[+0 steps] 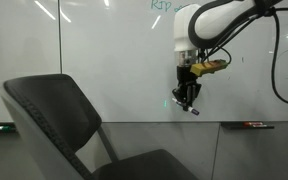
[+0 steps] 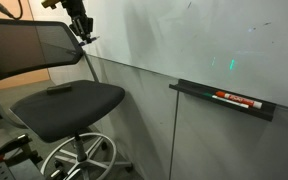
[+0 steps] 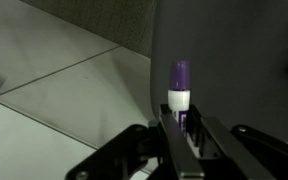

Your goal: Use the marker on the chair to draw a smiley face on the whiteboard

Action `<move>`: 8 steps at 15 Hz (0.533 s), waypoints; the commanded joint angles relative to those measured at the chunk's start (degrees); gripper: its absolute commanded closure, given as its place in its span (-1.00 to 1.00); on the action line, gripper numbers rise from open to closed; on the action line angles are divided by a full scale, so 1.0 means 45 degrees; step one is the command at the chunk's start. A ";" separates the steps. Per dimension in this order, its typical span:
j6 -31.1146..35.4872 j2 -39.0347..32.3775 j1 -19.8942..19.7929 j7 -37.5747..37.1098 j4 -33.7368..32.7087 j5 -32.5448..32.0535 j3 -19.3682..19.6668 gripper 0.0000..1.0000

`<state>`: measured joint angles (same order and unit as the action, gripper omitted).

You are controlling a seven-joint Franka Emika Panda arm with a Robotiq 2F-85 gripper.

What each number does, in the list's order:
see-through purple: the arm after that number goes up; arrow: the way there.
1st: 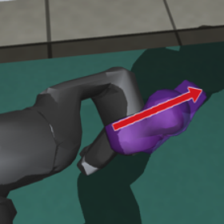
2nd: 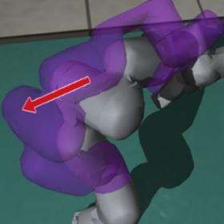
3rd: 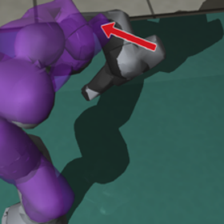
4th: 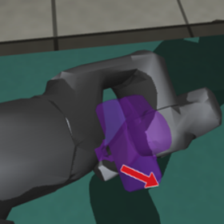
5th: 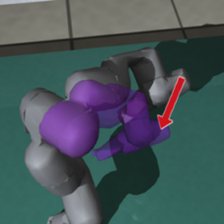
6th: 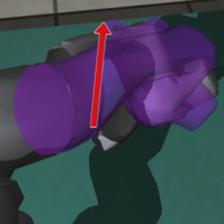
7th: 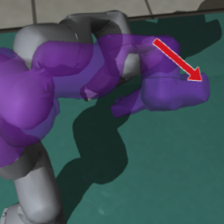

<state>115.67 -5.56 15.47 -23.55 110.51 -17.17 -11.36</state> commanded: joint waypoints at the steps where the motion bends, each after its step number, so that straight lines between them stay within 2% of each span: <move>1: -0.0544 -0.0373 -0.0058 -0.0679 -0.1189 -0.0231 0.0103 0.87; 8: -0.0999 -0.0569 -0.0265 -0.1047 -0.2690 -0.0682 0.0583 0.87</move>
<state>113.60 -6.98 14.73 -26.89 102.77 -18.73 -9.26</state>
